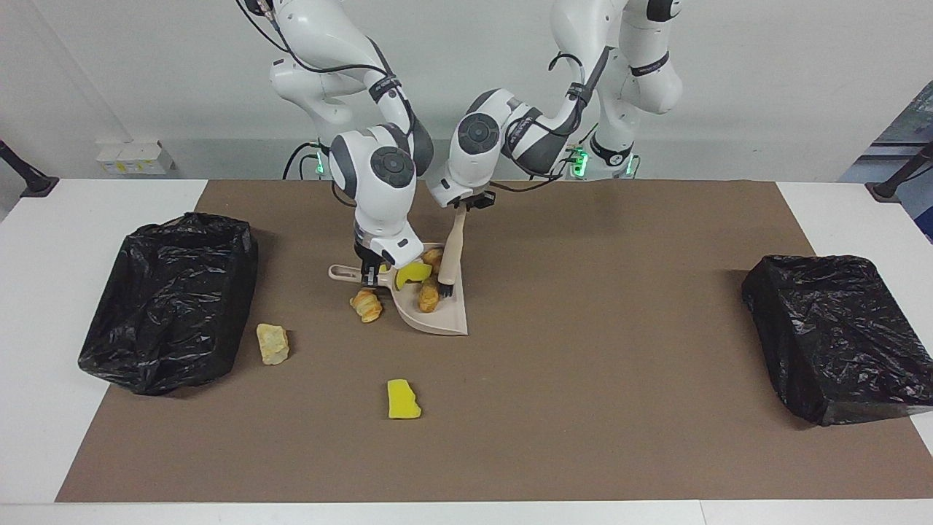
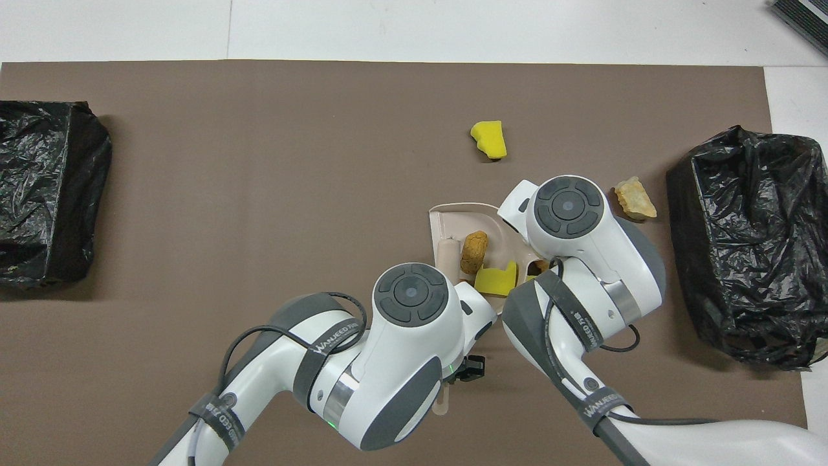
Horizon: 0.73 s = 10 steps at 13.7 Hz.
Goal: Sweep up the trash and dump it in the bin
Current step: 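Sweep the bread chunk with the left gripper into the dustpan, then carry the dustpan with the right gripper over the nearby black bag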
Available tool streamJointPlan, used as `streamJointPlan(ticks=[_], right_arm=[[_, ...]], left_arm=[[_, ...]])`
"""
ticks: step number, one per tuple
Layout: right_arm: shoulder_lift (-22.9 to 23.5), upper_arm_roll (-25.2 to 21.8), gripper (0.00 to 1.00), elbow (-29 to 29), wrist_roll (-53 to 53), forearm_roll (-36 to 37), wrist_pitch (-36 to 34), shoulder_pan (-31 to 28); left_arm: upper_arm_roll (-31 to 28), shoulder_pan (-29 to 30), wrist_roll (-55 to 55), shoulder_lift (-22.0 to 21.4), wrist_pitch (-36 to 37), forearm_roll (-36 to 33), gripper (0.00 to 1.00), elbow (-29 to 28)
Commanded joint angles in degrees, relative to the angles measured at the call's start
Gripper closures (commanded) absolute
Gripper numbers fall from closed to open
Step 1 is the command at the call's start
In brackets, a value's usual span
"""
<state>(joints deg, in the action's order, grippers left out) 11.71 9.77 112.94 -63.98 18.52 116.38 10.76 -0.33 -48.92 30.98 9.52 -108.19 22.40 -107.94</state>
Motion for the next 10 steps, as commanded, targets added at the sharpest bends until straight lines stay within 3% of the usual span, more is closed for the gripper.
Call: streamJointPlan(ticks=[1,5,7,10], right_arm=[[-0.6,0.5,1.00,1.0,-3.3,-0.8,1.8,-1.7],[-0.5,0.5,1.00,-1.7,-9.5,-7.1,2.8,-5.6],[-0.2,0.5,1.00,-3.3,-14.4,-11.1,2.8,-7.8],[-0.1,0.5,1.00,-5.4,-18.2,-11.5,1.5,-11.0]], left_arm=[[-0.2,0.7,3.2,-1.9,2.4,1.1,1.00,-1.2],[0.0,-0.9,15.7,-4.5,4.7,0.9,1.00,-4.1],[0.2,-2.9,16.5,-8.3,3.7,1.0,1.00,-10.2],[0.4,-5.9,15.4,-14.3,-0.3,0.9,1.00,-20.3]])
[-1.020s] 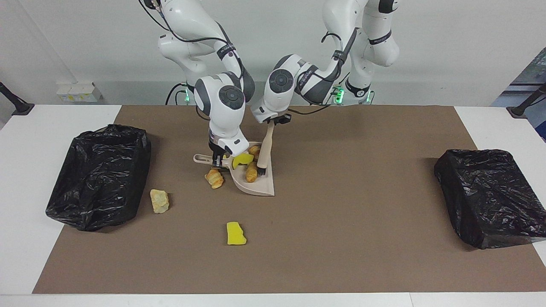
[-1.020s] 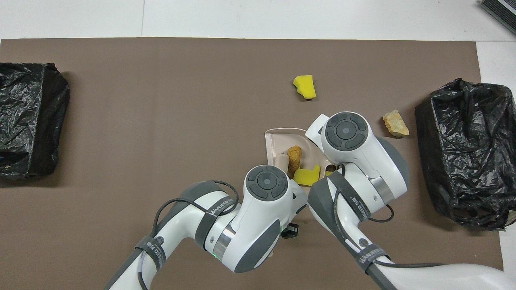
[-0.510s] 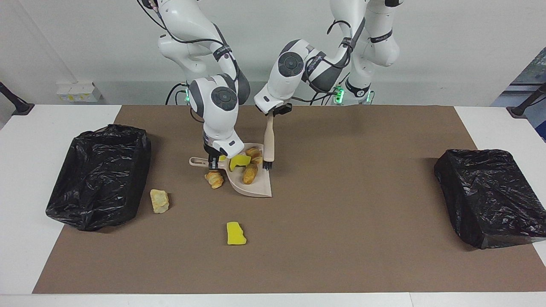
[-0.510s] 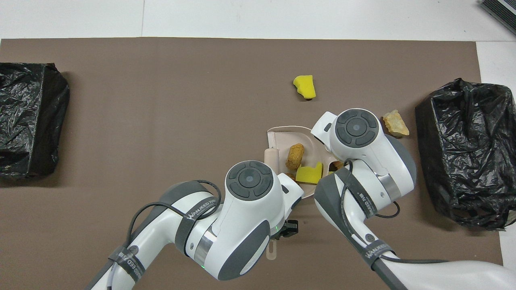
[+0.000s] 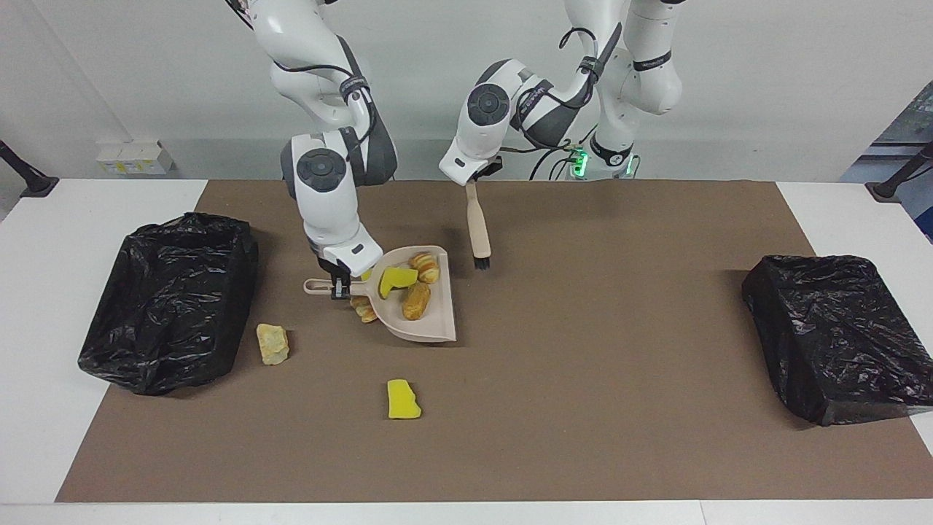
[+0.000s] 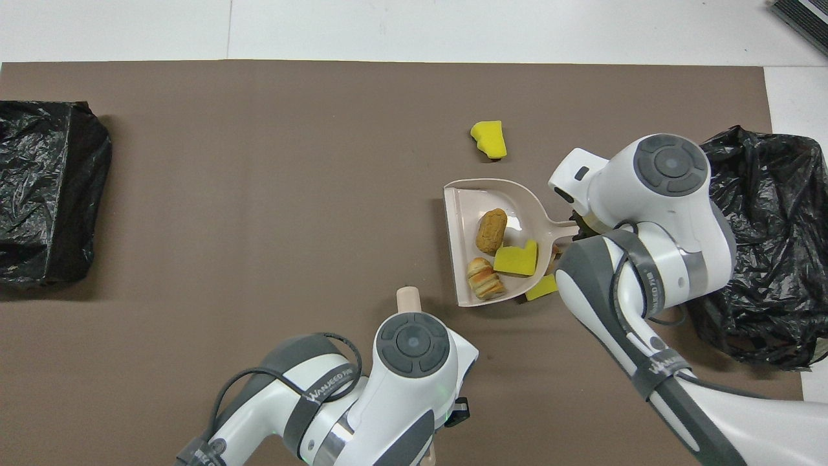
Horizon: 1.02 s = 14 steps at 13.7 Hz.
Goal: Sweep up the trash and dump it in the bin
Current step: 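Carry the dustpan with the right gripper over the nearby black bag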
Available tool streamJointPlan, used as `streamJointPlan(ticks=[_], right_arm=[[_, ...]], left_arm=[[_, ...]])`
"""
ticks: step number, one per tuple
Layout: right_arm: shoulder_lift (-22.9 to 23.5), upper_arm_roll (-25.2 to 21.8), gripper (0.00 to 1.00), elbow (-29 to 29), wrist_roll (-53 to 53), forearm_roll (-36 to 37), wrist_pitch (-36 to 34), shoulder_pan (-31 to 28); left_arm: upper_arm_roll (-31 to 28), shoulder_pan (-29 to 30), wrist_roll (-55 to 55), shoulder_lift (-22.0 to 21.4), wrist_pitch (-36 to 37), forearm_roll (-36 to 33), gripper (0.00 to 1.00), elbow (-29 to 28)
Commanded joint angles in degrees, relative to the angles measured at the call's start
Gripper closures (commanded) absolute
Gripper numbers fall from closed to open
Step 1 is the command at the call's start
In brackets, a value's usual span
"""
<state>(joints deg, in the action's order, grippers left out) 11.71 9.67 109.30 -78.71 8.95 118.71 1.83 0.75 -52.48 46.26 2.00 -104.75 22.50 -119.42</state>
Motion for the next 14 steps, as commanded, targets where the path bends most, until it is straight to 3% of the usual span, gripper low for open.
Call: streamJointPlan(ticks=[1,6,11,14], right_arm=[[-0.2,0.6,1.00,-2.3,-4.4,-2.3,-1.6,-2.8],[0.2,0.5,1.00,-6.3,-14.4,-6.6,-6.4,-10.3],[2.2,0.3,1.00,-15.1,-23.0,-5.5,-12.9,-18.2],[3.1,0.3,1.00,-17.8,-28.8,-3.4,-13.2,-21.8]], left_arm=[[-0.7,-3.3,-0.6,-7.8,-4.3,0.8,1.00,-10.4],[-0.6,-7.4,-1.4,-10.6,-8.6,0.9,1.00,-16.4],[-0.5,-8.5,-0.3,-10.5,-12.3,1.3,1.00,-19.4],[-0.5,-8.5,0.0,-10.5,-12.6,1.4,1.00,-19.7]])
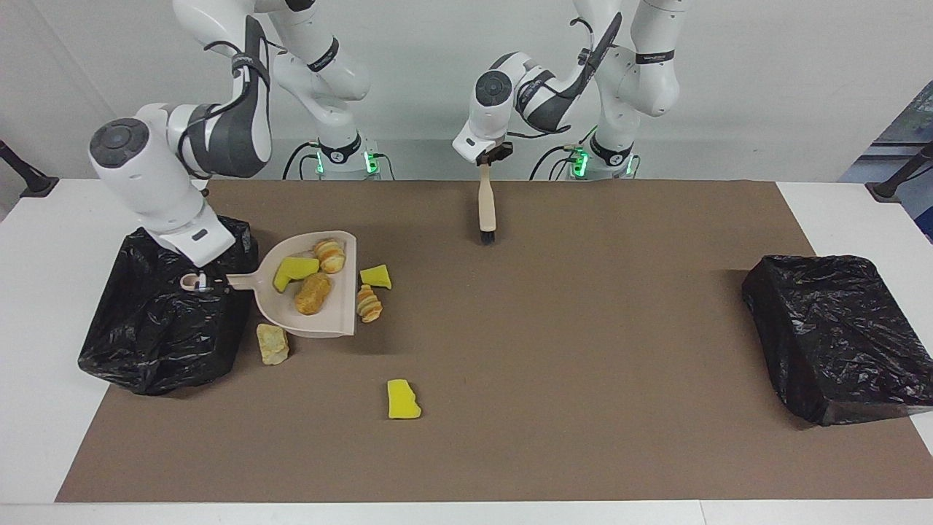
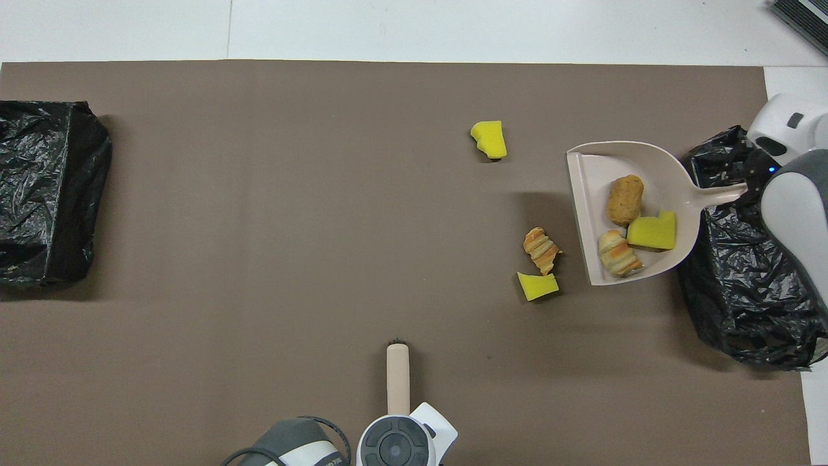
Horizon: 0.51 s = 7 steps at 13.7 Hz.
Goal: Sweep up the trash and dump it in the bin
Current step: 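Carry the dustpan with the right gripper over the nearby black bag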
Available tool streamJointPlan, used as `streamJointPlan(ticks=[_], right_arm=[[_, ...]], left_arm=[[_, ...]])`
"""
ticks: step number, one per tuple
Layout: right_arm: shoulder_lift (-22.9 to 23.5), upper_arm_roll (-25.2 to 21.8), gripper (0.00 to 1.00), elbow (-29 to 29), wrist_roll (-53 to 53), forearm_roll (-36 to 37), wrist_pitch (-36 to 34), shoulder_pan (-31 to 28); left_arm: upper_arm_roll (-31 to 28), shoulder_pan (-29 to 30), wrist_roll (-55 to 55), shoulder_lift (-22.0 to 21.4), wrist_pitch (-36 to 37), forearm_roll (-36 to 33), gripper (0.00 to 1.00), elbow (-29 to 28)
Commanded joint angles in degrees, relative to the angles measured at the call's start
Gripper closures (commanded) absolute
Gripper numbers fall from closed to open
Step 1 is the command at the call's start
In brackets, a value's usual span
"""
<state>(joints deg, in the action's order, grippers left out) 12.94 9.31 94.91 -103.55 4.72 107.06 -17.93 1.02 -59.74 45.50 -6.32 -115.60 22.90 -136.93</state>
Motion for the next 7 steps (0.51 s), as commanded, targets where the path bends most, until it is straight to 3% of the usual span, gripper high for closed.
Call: streamJointPlan(ticks=[1,2,3,4,7], right_arm=[[2.1,0.5,1.00,-4.0,-6.7,1.3,-1.3,-3.8],[2.1,0.5,1.00,-4.0,-7.9,1.3,-1.1,-5.7],[2.1,0.6,1.00,-4.0,-8.5,1.3,-1.1,-8.1],[2.1,0.6,1.00,-4.3,-9.4,1.3,-1.1,-10.2],[2.0,0.4,1.00,-4.9,-15.9,3.6,0.2,-16.1]], left_arm=[[-0.8,-1.3,0.7,-2.2,-1.8,1.0,1.00,-2.5],[-0.8,-1.3,0.5,-2.2,-2.0,1.0,1.00,-3.2],[-0.8,-1.2,0.3,-2.2,-2.2,1.0,0.91,-3.3],[-0.8,-1.2,-0.1,-2.1,-2.3,0.9,0.71,-3.1],[-1.1,-0.3,-3.0,-1.2,-1.9,0.9,0.51,-1.2]])
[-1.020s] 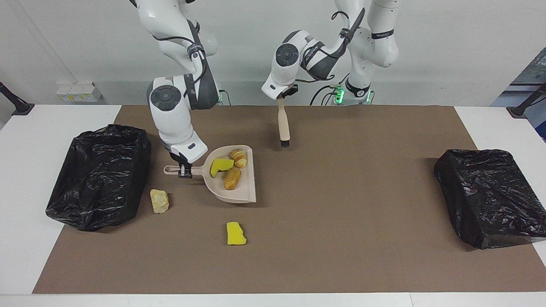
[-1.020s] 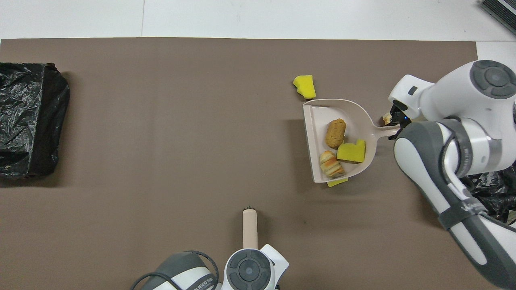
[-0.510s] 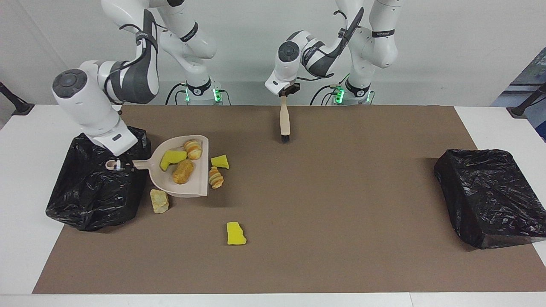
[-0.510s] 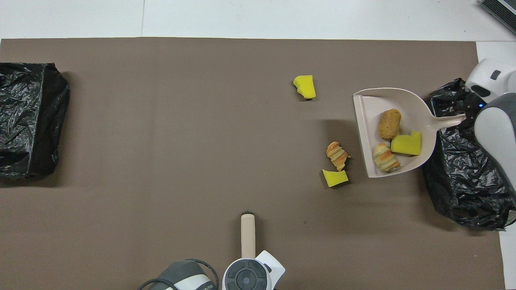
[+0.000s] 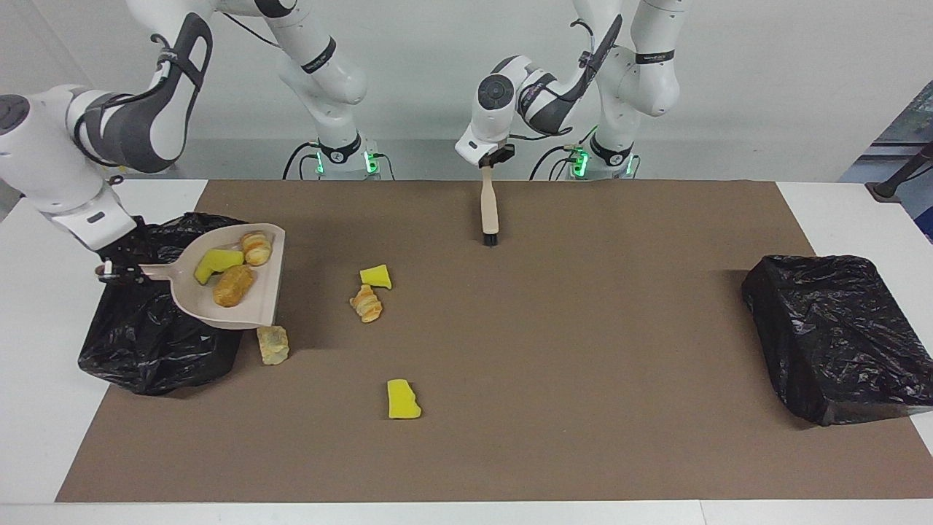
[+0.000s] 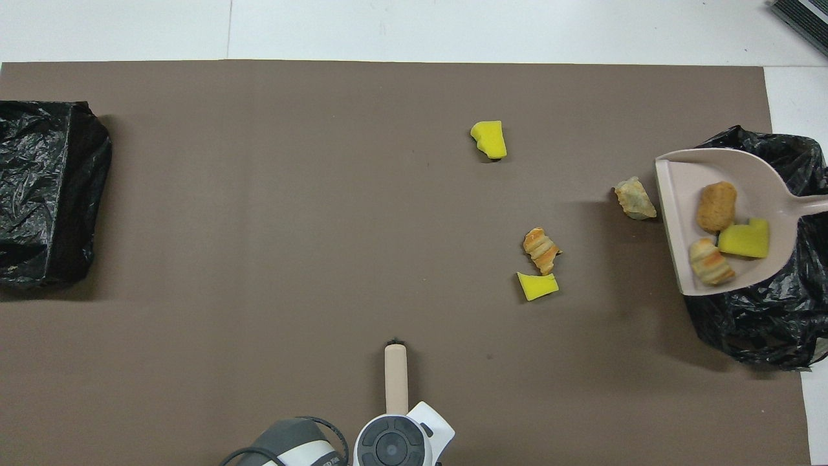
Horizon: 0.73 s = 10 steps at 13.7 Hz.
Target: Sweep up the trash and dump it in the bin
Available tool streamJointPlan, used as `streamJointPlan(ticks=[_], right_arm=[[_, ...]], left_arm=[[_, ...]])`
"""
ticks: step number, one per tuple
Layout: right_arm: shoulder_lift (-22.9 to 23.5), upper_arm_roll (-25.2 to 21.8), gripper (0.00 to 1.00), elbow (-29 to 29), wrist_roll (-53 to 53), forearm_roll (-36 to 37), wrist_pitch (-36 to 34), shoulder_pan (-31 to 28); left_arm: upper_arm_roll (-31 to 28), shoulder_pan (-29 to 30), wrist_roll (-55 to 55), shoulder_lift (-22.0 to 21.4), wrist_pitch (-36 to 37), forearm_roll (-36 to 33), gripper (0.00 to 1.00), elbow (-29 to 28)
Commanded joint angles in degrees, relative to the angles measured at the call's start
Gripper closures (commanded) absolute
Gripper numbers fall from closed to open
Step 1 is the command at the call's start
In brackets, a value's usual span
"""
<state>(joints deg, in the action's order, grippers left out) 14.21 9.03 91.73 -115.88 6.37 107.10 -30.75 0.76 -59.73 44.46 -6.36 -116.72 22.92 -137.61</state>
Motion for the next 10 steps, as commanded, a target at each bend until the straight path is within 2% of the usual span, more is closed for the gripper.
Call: streamJointPlan(ticks=[1,2,3,5,7,10], right_arm=[[0.7,0.6,1.00,-1.6,-3.7,4.1,1.0,-5.2],[0.5,0.6,1.00,-1.6,-3.4,6.5,2.1,-6.3],[0.2,0.6,1.00,-1.5,-2.3,9.1,3.0,-6.9],[-0.3,-0.6,1.00,-0.1,2.7,14.2,6.4,-7.2],[-0.9,-0.2,1.00,2.1,7.6,20.4,9.1,-6.5],[-2.8,-0.1,1.00,5.8,19.6,32.5,8.8,-1.0]], left_arm=[[-1.3,0.4,-1.9,-1.3,-0.7,0.8,0.30,0.1],[-1.3,2.6,-1.7,-1.3,0.0,-0.1,0.08,1.4],[-1.3,4.6,-1.7,-1.5,0.6,-1.5,0.00,2.8],[-1.3,9.0,-2.4,-1.4,0.9,-8.6,0.00,6.0],[-1.3,14.5,-7.6,-1.5,1.0,-13.1,0.00,9.5],[-1.3,24.7,-17.0,-1.2,1.7,-17.8,0.00,15.4]])
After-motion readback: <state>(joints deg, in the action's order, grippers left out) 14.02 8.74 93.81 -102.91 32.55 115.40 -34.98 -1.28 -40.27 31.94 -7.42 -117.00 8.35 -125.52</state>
